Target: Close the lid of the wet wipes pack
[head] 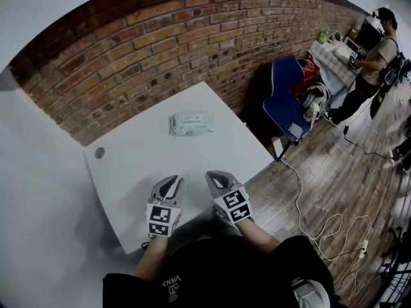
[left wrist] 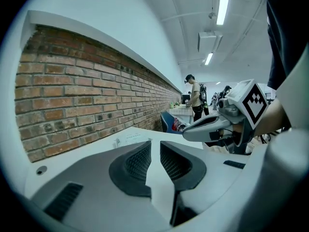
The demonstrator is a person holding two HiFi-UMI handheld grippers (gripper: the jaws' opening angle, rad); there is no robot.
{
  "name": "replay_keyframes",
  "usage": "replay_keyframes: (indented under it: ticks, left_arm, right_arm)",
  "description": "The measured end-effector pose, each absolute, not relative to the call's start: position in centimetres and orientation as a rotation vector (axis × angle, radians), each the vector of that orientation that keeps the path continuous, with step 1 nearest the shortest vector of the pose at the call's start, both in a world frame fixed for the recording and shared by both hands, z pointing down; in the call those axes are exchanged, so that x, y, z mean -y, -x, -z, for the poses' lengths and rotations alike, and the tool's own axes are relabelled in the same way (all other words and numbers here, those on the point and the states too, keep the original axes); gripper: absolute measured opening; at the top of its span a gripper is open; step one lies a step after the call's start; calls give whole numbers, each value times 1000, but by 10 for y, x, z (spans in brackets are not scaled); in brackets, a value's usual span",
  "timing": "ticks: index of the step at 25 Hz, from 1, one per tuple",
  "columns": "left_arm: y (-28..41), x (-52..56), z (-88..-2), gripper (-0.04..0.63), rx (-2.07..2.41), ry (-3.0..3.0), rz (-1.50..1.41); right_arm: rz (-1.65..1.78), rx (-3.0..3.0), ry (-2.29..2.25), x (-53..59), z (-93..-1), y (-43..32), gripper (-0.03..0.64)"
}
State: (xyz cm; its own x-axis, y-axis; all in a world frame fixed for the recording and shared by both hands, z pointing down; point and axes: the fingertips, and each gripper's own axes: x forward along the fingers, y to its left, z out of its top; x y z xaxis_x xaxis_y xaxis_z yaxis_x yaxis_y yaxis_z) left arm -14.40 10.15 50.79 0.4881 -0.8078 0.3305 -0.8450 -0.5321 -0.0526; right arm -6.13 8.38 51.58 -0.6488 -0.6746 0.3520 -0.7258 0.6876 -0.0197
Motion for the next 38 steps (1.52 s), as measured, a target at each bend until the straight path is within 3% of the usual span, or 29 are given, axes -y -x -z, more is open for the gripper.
replay_keyframes:
  ticks: [38]
  left_arm:
    - [164, -147, -505, 65, 1464, -2604, -406]
  right_arm:
    - [-219, 2568, -1129, -115, -514, 78, -3]
